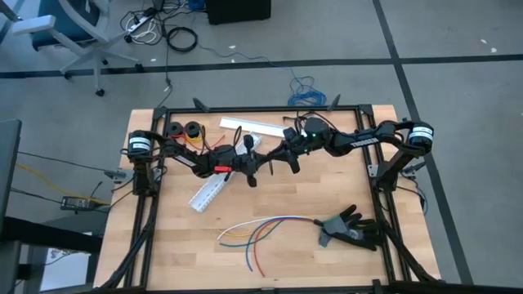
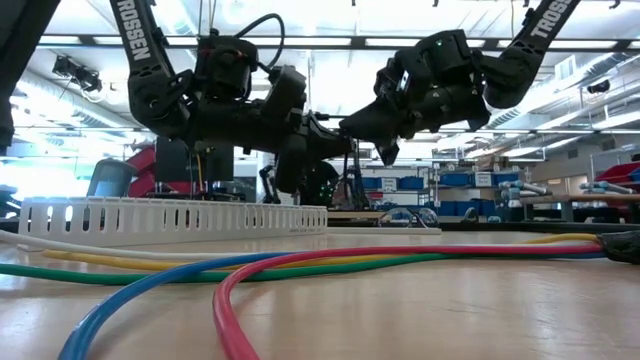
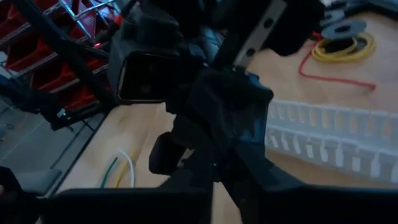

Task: Ziptie cables
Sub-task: Wrap the black zip tie on the cables

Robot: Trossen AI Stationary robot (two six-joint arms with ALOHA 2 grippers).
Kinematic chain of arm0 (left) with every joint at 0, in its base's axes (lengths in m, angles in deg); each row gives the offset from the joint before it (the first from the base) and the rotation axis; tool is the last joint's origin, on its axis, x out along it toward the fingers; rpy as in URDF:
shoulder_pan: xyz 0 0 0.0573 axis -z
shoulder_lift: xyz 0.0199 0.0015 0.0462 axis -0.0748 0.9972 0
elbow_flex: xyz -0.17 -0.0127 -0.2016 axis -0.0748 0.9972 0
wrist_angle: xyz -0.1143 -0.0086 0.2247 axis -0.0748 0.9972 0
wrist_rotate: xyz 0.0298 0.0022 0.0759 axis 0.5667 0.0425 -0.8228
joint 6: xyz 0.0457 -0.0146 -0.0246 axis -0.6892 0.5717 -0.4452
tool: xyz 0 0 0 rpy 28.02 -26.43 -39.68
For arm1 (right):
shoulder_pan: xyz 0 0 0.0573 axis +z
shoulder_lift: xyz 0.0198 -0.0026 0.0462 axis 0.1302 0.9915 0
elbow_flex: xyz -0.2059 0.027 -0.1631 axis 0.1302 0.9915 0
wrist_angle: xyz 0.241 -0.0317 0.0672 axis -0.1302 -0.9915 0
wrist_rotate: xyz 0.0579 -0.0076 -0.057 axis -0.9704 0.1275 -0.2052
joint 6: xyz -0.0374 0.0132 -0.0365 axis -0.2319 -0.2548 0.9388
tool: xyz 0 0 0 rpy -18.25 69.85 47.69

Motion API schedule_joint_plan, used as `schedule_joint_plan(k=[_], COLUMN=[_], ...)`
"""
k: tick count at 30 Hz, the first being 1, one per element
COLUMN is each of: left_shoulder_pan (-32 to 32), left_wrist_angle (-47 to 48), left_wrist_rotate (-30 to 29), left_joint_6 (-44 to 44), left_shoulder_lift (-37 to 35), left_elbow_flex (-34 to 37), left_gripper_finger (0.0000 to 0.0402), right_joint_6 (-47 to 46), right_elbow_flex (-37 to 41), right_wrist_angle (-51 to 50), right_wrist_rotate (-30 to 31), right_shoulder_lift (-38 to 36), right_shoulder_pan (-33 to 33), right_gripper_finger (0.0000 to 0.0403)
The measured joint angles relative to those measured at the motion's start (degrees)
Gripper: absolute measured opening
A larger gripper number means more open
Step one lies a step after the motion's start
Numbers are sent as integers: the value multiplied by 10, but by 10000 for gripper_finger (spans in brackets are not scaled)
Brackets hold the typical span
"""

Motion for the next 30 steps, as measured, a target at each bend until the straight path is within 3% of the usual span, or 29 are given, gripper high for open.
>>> schedule_joint_plan(k=[2, 12, 21, 30], left_shoulder_pan=[3, 12, 10, 9], left_wrist_angle=[4, 36, 30, 4], left_wrist_rotate=[0, 6, -25, -27], left_joint_6=[0, 0, -9, -8], left_shoulder_lift=[0, 0, 0, 0], left_elbow_flex=[-1, -1, -1, -1], left_gripper_finger=[1, 1, 1, 1], right_joint_6=[14, 21, -53, -53], right_elbow_flex=[0, 0, 0, 0], right_wrist_angle=[11, 54, 51, 21], right_wrist_rotate=[0, 58, -75, -71], right_shoulder_lift=[0, 0, 0, 0], right_shoulder_pan=[0, -29, -34, -31], right_gripper_finger=[9, 0, 0, 58])
